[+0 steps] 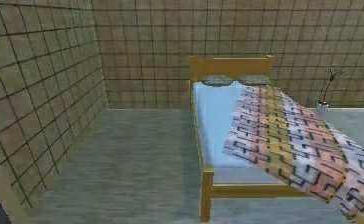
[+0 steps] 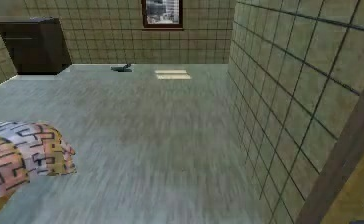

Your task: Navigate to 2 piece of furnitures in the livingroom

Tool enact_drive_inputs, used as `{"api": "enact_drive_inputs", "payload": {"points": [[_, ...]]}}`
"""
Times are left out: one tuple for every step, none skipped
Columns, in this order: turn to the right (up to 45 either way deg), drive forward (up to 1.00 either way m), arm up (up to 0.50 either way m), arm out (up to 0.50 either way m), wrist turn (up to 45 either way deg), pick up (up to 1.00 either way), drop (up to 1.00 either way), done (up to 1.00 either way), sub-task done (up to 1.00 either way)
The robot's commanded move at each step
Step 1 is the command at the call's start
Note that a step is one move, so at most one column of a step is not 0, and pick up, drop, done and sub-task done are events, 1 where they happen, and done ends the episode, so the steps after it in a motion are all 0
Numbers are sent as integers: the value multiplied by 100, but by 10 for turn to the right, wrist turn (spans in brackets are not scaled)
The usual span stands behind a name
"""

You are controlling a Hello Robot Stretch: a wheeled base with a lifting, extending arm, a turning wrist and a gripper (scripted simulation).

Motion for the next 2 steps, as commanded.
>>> {"api": "enact_drive_inputs", "payload": {"points": [[-420,0,0,0,0,0,0,0,0],[0,100,0,0,0,0,0,0,0]]}}
